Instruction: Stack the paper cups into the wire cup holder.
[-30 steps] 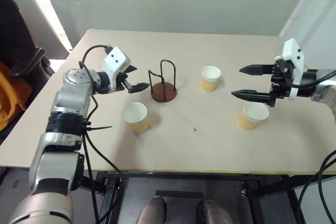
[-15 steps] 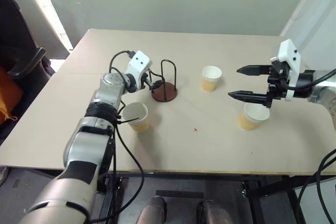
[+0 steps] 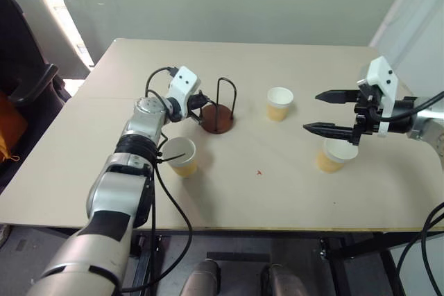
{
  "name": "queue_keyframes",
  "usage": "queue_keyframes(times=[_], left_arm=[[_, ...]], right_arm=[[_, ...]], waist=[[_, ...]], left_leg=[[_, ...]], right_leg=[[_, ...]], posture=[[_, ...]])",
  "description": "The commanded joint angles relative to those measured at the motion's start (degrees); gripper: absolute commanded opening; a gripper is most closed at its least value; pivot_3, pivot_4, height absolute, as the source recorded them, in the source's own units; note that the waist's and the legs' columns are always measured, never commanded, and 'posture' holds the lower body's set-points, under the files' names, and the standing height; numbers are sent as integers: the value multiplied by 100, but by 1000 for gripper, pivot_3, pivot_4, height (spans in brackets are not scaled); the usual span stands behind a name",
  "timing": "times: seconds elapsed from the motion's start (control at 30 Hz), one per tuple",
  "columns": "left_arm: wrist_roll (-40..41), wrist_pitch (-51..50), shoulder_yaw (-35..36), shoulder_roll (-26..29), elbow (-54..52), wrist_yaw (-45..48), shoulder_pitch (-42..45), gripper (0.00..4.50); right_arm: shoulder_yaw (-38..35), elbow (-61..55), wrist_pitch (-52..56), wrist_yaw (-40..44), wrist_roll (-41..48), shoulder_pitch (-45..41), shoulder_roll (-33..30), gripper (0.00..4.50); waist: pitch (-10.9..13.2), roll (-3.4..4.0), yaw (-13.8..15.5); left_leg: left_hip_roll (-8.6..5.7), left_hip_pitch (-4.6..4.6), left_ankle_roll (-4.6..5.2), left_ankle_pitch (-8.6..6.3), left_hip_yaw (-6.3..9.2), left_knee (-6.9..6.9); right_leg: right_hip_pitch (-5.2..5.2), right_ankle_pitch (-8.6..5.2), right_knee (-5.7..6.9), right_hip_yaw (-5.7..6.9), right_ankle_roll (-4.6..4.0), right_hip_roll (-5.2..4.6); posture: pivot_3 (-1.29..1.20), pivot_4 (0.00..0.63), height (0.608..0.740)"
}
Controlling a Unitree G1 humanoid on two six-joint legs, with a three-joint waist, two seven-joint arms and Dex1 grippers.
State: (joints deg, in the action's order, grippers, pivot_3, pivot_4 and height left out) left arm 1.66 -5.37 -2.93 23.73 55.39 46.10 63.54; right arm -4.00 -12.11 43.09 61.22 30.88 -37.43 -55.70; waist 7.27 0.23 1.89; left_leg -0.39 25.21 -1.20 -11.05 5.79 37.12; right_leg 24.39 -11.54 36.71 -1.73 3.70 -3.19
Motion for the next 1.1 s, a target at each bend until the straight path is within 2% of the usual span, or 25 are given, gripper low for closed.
queue_keyframes(times=[0.03, 0.1, 0.27, 0.43, 0.53, 0.67, 0.97, 1.1], left_arm=[[519, -306, 64, 11, -1286, 891, -157, 42], [698, -565, -21, 28, -1991, 1288, -348, 42], [993, -1184, -466, 87, -3391, 2206, -793, 42], [984, -1465, -1107, 123, -4185, 2826, -1093, 42], [886, -1432, -1370, -23, -4197, 2839, -1051, 42], [627, -1260, -1543, -158, -3904, 2648, -907, 42], [316, -1675, -1729, -370, -3758, 2234, -958, 42], [353, -1874, -1702, -447, -3807, 2157, -986, 1175]], right_arm=[[-267, -285, -92, 563, 187, 253, -471, 4500], [-282, -334, -275, 854, 154, 514, -729, 4500], [-349, -255, -422, 927, 79, 753, -923, 4500], [-372, -529, -326, 971, 218, 1009, -983, 4500], [-370, -742, -233, 752, 166, 1242, -941, 4500], [-511, -1022, -127, 726, 251, 1562, -1026, 4500], [-631, -1297, 6, 581, 344, 1779, -1053, 4500], [-611, -1317, 28, 524, 363, 1771, -1036, 4500]], waist=[[1, -1, 28], [0, -1, 61], [0, -1, 69], [0, 0, 63], [0, 0, 61], [0, 0, 57], [0, 0, 53], [0, 0, 55]], left_leg=[[-1, 3, 0, 0, 0, 1], [-3, 19, -4, -5, 2, 3], [1, 24, -2, -25, -17, 31], [13, 21, 12, -39, -17, 69], [15, 20, 75, -78, -15, 90], [15, 3, 86, -84, -13, 101], [15, -7, 83, -88, -19, 96], [14, -5, 77, -90, -21, 96]], right_leg=[[0, -2, 0, 0, 3, 0], [8, -8, -2, 1, 9, 1], [12, -11, 4, -2, 17, 2], [3, -7, 16, -2, 22, 1], [-3, 1, 18, -3, 26, -1], [-29, 5, 12, -3, 27, -8], [-39, 3, 8, -4, 29, -8], [-40, 1, 3, -5, 33, -8]], posture=[[0, 150, 740], [0, 150, 740], [0, 150, 740], [0, 150, 740], [0, 150, 740], [0, 150, 740], [0, 150, 740], [0, 150, 740]])
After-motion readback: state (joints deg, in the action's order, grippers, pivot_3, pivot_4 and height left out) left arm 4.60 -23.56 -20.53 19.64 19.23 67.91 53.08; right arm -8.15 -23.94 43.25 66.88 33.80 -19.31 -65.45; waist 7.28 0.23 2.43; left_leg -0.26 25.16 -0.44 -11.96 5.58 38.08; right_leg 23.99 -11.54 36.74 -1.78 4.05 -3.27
